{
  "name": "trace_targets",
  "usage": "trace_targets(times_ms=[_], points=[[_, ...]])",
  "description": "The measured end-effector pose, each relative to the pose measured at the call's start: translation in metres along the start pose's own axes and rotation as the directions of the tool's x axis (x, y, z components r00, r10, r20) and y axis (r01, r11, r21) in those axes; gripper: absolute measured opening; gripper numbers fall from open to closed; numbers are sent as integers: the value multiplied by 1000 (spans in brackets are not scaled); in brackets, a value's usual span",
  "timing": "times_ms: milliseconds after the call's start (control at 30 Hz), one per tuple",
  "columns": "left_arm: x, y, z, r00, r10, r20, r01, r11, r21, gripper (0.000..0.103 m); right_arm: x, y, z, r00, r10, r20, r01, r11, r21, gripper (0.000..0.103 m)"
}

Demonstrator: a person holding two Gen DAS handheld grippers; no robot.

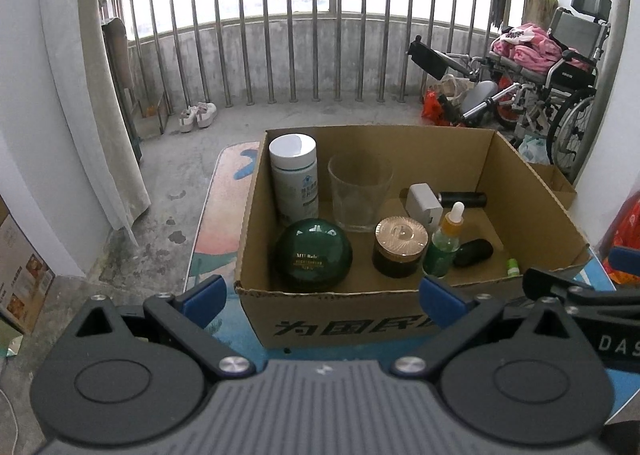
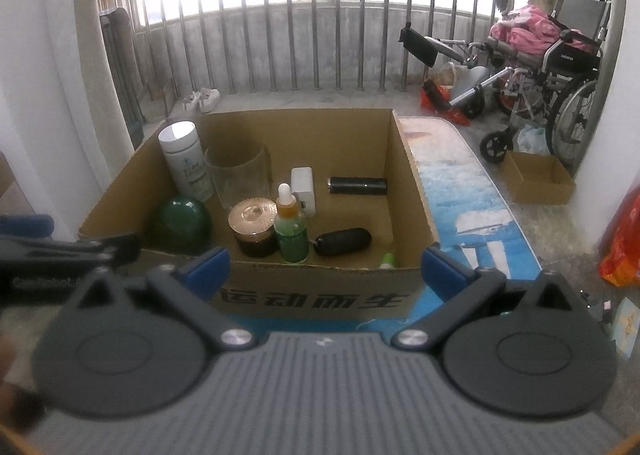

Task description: Organize rigid objects

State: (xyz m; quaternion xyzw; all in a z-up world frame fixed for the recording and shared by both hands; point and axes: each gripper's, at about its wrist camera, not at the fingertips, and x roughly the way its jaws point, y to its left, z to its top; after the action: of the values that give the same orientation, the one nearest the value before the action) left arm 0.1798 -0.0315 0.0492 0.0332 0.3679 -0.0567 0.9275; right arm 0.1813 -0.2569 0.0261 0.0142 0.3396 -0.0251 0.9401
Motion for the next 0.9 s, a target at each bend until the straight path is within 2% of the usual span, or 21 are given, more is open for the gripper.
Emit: trace_targets(times_ms=[433,900], points=[[0,2,-4,1000,-3,-23,3,1000,-1,102,2,-1,-1,1000,12,-20,-12,1000,-2,102],[-5,3,-4,1000,-2,-15,2,1000,-2,101,-7,2,1,1000,16,-10,-16,1000,-12,102]])
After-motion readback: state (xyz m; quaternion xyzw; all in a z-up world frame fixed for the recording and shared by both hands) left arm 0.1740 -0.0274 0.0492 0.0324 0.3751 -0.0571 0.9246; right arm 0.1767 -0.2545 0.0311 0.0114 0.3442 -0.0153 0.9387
